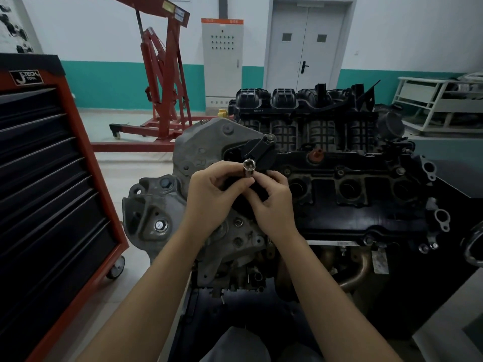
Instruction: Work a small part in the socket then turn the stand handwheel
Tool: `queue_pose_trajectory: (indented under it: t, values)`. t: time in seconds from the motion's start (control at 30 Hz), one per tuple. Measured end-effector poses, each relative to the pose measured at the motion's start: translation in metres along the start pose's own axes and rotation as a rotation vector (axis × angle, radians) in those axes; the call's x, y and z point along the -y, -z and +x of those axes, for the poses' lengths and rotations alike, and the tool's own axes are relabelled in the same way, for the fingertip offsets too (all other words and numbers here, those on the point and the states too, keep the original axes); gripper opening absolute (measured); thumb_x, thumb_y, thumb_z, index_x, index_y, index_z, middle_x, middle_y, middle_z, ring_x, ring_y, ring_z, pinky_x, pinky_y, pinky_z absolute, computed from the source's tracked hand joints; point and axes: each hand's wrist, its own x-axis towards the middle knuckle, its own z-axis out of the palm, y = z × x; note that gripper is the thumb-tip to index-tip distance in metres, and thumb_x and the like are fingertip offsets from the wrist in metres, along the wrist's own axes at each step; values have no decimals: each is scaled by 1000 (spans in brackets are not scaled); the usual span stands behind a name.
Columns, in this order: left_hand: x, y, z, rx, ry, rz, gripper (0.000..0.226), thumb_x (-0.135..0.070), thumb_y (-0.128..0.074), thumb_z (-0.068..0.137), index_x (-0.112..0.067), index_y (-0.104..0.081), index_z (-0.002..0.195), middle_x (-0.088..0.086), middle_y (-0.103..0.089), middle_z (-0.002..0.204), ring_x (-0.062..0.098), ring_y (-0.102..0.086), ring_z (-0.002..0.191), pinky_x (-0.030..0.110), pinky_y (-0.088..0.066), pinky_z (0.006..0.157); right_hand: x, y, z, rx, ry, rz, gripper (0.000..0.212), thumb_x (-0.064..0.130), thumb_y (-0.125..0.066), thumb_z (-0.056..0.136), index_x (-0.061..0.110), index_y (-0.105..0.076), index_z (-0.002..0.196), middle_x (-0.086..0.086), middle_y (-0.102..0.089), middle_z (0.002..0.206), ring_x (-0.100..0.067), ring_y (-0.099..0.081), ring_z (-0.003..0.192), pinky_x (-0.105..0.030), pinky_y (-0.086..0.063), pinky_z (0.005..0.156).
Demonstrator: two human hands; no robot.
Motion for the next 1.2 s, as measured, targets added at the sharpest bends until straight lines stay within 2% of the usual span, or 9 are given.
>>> queue_pose_trajectory:
  t: [0.17,0.33,0.47,0.53,0.7,0.77,0.9,1.1,1.2]
  values:
    - [1,-1,0,-1,-37,42,28,3,-78,74,-18,-70,90,-2,-70,93,15,-68,89,26,-54,83,0,-1,1,-36,-93,40,21,17,-73,81,16,-73,102,10,-71,93,-23,-52,109,-22,-41,90]
    - [2,-1,-2,-50,28,-41,32,7,-76,75,-18,-70,94,0,-72,92,12,-71,88,23,-55,83,0,0,-1,14,9,-13,28,18,-67,84,14,-70,111,4,-71,102,12,-42,109,-13,-30,98]
    - [1,0,-1,-4,23,-36,33,10,-73,77,-16,-70,97,0,-72,96,16,-70,94,29,-55,87,0,0,0,-11,-93,57,29,10,-72,82,15,-71,110,13,-66,91,-22,-50,112,-19,-38,94]
    - [1,-1,-1,-17,-12,25,29,6,-77,74,-15,-70,92,2,-71,93,18,-69,90,30,-55,84,2,0,0,-40,-73,47,22,13,-74,80,16,-73,101,13,-68,88,-25,-54,107,-19,-39,91]
    - [3,0,-2,-48,26,-11,32,6,-77,74,-21,-70,90,2,-71,92,15,-70,88,27,-55,82,1,1,-1,5,22,-17,29,15,-68,83,13,-70,111,4,-71,104,7,-44,111,-9,-27,97]
    - [4,0,-2,-30,31,-25,35,8,-73,77,-23,-70,93,2,-72,97,18,-70,94,31,-55,87,0,0,-1,9,-30,12,31,12,-69,84,14,-69,115,6,-69,104,0,-42,115,-5,-27,96]
    - [2,-1,-1,-19,10,11,31,5,-76,76,-19,-71,94,0,-72,95,18,-69,92,29,-55,86,3,1,0,-61,-68,93,23,12,-74,80,19,-72,102,20,-65,90,-23,-53,109,-29,-45,92]
    - [2,-1,-1,-46,52,-6,37,9,-73,78,-25,-69,94,-3,-71,93,12,-70,91,24,-54,84,-1,0,-2,-14,-6,31,30,14,-68,84,16,-69,114,20,-62,102,-22,-46,116,-10,-32,97]
    - [0,-1,-1,0,48,0,37,9,-70,80,-23,-69,98,0,-72,98,16,-69,98,30,-53,90,-1,0,0,-31,-59,101,27,9,-71,83,17,-70,109,20,-64,95,-24,-51,113,-21,-42,95]
